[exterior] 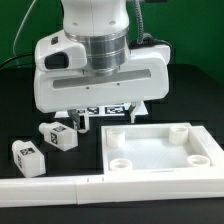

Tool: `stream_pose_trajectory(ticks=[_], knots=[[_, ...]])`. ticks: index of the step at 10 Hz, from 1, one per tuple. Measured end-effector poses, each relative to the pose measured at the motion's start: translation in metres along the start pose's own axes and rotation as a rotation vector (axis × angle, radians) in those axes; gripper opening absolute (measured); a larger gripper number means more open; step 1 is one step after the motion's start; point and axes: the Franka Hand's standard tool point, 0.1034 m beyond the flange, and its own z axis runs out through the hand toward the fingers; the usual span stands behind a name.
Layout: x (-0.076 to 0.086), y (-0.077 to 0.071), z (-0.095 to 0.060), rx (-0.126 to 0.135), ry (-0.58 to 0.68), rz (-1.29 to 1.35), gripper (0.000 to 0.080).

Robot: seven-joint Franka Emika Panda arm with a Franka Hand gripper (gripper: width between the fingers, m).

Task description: Assemble square table

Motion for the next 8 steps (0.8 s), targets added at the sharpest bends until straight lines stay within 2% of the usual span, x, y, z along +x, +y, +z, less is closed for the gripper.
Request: stream_pose_trajectory(ticks=[1, 2, 3, 4, 8], knots=[[-0.016, -0.002, -0.001, -0.002, 0.008, 0.001, 0.0649], [-0.041, -0.001, -0.002, 0.003, -0.01, 0.005, 0.0649], [-0.064, 0.005, 0.001, 0.003, -0.018, 0.005, 0.0649], [-0.078, 0.009, 0.008, 0.0, -0.014, -0.006, 0.0649], [-0.077, 0.01, 0.01, 0.002, -0.02, -0.013, 0.0649]])
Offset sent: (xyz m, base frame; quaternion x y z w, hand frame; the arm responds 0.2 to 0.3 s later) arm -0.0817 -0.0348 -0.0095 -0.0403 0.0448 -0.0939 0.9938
